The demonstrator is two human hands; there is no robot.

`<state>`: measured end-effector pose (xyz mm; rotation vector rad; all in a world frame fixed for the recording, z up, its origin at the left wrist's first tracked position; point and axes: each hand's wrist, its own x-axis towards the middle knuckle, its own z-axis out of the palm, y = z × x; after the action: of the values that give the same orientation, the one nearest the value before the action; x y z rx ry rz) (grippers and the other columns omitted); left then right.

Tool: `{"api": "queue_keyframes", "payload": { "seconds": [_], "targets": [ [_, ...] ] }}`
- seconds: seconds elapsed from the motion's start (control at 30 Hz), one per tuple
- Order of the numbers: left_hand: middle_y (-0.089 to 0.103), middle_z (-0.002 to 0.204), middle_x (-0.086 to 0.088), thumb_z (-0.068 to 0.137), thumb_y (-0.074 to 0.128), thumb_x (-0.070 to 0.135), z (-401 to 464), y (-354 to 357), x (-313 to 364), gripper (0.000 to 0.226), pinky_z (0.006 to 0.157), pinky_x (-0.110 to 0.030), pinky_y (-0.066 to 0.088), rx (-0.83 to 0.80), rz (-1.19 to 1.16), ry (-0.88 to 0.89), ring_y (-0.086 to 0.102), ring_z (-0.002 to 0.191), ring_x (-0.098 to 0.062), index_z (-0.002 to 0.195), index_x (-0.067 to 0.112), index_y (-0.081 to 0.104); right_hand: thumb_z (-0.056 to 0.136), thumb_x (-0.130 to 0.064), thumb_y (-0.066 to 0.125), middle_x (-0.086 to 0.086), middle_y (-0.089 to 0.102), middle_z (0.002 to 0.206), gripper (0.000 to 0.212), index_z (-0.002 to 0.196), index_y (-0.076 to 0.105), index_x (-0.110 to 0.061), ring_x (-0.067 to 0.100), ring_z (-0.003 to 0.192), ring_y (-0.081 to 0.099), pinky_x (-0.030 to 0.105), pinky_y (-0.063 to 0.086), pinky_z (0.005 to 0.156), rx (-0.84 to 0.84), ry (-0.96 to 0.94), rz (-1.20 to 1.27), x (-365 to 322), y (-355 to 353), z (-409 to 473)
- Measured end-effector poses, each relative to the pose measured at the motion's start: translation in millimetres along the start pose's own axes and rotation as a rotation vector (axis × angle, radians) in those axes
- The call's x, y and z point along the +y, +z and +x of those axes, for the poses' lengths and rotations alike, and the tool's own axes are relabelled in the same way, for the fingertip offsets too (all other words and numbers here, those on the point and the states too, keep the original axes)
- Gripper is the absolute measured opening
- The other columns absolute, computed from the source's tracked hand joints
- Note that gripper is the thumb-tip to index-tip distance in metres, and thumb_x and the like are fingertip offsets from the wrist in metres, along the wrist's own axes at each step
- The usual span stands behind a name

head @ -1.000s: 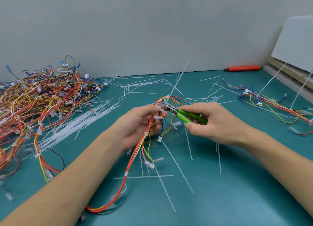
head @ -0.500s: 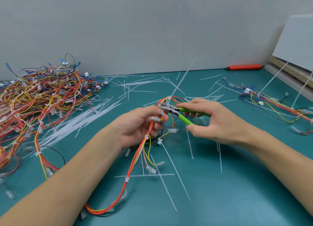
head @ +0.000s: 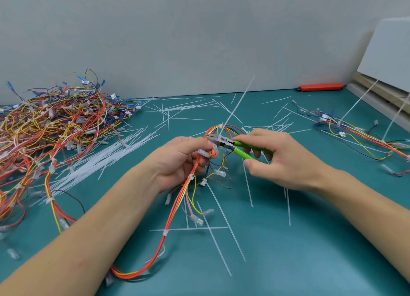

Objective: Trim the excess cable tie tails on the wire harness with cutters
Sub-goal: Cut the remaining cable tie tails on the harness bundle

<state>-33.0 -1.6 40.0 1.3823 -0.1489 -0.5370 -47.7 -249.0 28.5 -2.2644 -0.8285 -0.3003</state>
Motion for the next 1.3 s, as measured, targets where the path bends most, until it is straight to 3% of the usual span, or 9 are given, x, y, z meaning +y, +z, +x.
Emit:
{"api": "queue_keyframes", "payload": {
  "seconds": [0.2, 0.3, 0.43, 0.63, 0.77, 0.87, 0.97, 1.1, 1.3],
  "targets": [
    [0.065, 0.076, -0.004, 0.090, 0.060, 0.010, -0.2, -1.1, -0.4, 0.024, 0.051, -0.018, 0.034, 0.021, -0.030, -0.001, 0.044, 0.052, -0.008, 0.070, 0.018, 0.072, 0.088, -0.021, 0.069, -0.004, 0.057, 0.082, 0.033, 0.119, 0.073, -0.017, 0.015, 0.074, 0.052, 0.015, 0.039, 0.068, -0.016, -0.010, 0.035, 2.8, 3.2, 1.2],
    [0.065, 0.076, -0.004, 0.091, 0.058, 0.008, -0.5, 0.7, -2.5, 0.028, 0.051, -0.018, 0.034, 0.008, -0.027, -0.001, 0.043, 0.052, -0.008, 0.069, 0.017, 0.072, 0.085, -0.028, 0.069, -0.009, 0.063, 0.099, 0.046, 0.131, 0.070, -0.022, 0.015, 0.091, 0.060, 0.020, 0.046, 0.080, -0.018, 0.020, 0.033, 5.9, 5.6, -0.4],
    [0.066, 0.075, -0.003, 0.092, 0.058, 0.008, -0.5, 1.7, -2.9, 0.031, 0.051, -0.018, 0.035, 0.007, -0.014, -0.003, 0.045, 0.051, -0.008, 0.066, 0.017, 0.072, 0.084, -0.040, 0.069, -0.010, 0.063, 0.112, 0.060, 0.141, 0.064, -0.022, 0.015, 0.106, 0.062, 0.018, 0.044, 0.092, -0.027, 0.019, 0.028, 9.5, 6.8, -1.4],
    [0.068, 0.075, -0.002, 0.089, 0.061, 0.011, 1.1, -0.2, -3.3, 0.026, 0.051, -0.017, 0.036, 0.013, -0.027, -0.017, 0.046, 0.051, -0.007, 0.067, 0.018, 0.074, 0.087, -0.033, 0.070, -0.008, 0.062, 0.102, 0.047, 0.133, 0.067, -0.023, 0.016, 0.094, 0.060, 0.025, 0.049, 0.083, -0.044, 0.023, 0.018, 9.2, 8.2, -0.8],
    [0.067, 0.075, -0.002, 0.079, 0.071, 0.013, 1.1, -2.2, -3.4, 0.013, 0.050, -0.016, 0.038, 0.010, -0.069, -0.022, 0.046, 0.052, -0.006, 0.068, 0.019, 0.074, 0.091, -0.026, 0.067, -0.006, 0.056, 0.084, 0.030, 0.119, 0.071, -0.019, 0.014, 0.076, 0.051, 0.015, 0.039, 0.069, -0.059, 0.024, 0.039, 8.6, 5.7, 1.7],
    [0.067, 0.076, -0.002, 0.077, 0.071, 0.015, 1.6, -2.1, -3.7, 0.009, 0.050, -0.016, 0.039, 0.031, -0.079, -0.020, 0.046, 0.052, -0.007, 0.069, 0.018, 0.074, 0.091, -0.027, 0.068, -0.007, 0.057, 0.085, 0.031, 0.120, 0.071, -0.020, 0.015, 0.078, 0.054, 0.019, 0.042, 0.071, -0.037, 0.023, 0.047, 8.3, 7.9, 1.8],
    [0.067, 0.076, -0.002, 0.075, 0.073, 0.014, 1.0, 1.5, -4.2, 0.005, 0.050, -0.016, 0.038, 0.025, -0.055, -0.022, 0.047, 0.052, -0.006, 0.071, 0.017, 0.074, 0.087, -0.034, 0.071, -0.009, 0.063, 0.098, 0.039, 0.125, 0.070, -0.024, 0.016, 0.090, 0.061, 0.032, 0.051, 0.082, -0.042, 0.040, 0.058, 9.5, 11.3, -1.1],
    [0.069, 0.077, -0.004, 0.084, 0.068, 0.012, 0.9, 1.0, -3.5, 0.016, 0.051, -0.016, 0.040, 0.050, -0.030, -0.011, 0.047, 0.052, -0.007, 0.070, 0.017, 0.075, 0.086, -0.045, 0.072, -0.010, 0.064, 0.110, 0.054, 0.137, 0.065, -0.029, 0.014, 0.104, 0.063, 0.036, 0.051, 0.094, -0.033, 0.042, 0.046, 11.1, 13.4, -3.7],
    [0.070, 0.076, -0.004, 0.090, 0.063, 0.010, 0.1, -0.6, -2.3, 0.025, 0.051, -0.017, 0.039, 0.035, -0.015, -0.008, 0.047, 0.052, -0.008, 0.068, 0.018, 0.075, 0.091, -0.030, 0.077, -0.009, 0.061, 0.098, 0.045, 0.134, 0.068, -0.024, 0.017, 0.089, 0.060, 0.035, 0.052, 0.083, -0.042, 0.043, 0.070, 12.9, 14.2, -2.3]
  ]
}}
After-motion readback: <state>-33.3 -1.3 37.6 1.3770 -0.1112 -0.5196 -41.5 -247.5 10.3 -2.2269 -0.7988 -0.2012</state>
